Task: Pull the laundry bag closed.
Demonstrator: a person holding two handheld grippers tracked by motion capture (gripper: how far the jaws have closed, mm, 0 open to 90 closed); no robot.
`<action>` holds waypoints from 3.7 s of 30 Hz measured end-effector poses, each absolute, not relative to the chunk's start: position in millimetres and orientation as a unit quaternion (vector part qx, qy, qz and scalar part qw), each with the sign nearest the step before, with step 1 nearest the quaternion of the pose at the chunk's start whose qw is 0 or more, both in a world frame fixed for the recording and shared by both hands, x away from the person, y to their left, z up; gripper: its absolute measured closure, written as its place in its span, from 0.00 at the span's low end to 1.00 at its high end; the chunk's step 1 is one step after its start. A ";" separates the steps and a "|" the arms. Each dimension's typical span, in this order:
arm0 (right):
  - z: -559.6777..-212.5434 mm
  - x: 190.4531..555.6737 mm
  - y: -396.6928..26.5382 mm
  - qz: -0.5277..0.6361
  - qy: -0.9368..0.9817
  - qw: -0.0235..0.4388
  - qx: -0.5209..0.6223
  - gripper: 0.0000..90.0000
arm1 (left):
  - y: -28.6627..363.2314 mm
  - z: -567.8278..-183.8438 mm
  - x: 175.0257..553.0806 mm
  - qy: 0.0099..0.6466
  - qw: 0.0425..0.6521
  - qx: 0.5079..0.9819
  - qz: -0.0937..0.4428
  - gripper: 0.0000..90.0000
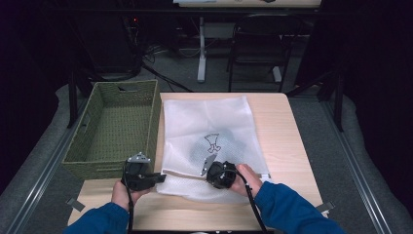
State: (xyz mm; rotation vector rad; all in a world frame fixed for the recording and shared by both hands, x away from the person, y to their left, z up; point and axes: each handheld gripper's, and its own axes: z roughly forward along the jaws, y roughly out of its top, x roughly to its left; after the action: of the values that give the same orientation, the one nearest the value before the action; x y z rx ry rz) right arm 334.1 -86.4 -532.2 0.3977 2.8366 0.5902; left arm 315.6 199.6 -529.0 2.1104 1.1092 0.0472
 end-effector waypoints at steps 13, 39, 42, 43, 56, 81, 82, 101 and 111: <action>-528.7 328.4 -97.1 0.198 0.962 0.131 0.136 0.92 | 200.2 -527.4 315.5 0.435 0.368 0.821 0.025 0.94; -528.2 330.4 -141.7 0.174 0.958 0.146 0.175 0.92 | 205.1 -525.9 317.2 0.439 0.367 0.819 0.031 0.94; -528.7 330.7 -141.8 0.171 0.959 0.146 0.174 0.92 | 205.2 -526.0 317.0 0.441 0.368 0.818 0.031 0.94; -528.7 330.6 -142.5 0.169 0.959 0.146 0.175 0.92 | 205.2 -526.0 317.0 0.441 0.368 0.818 0.031 0.94; -528.7 331.3 -165.7 0.161 0.954 0.150 0.203 0.92 | 207.4 -525.4 318.1 0.442 0.368 0.817 0.029 0.94; -531.6 330.2 -196.1 0.146 0.947 0.161 0.235 0.92 | 211.3 -524.7 316.2 0.449 0.367 0.814 0.027 0.94; -531.6 330.7 -199.4 0.142 0.947 0.164 0.238 0.92 | 211.1 -525.3 316.0 0.450 0.368 0.814 0.027 0.94; -534.3 329.0 -235.2 0.118 0.934 0.181 0.284 0.92 | 212.2 -523.3 312.7 0.446 0.366 0.816 0.029 0.94; -538.7 330.8 -235.7 0.101 0.936 0.179 0.287 0.92 | 212.6 -524.8 315.8 0.447 0.364 0.816 0.029 0.94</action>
State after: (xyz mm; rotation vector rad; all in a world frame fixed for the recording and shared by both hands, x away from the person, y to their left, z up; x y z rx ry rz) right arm 330.8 -235.7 -538.7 0.8112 2.6447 0.2842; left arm 315.8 212.6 -524.8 2.1010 1.1513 0.0742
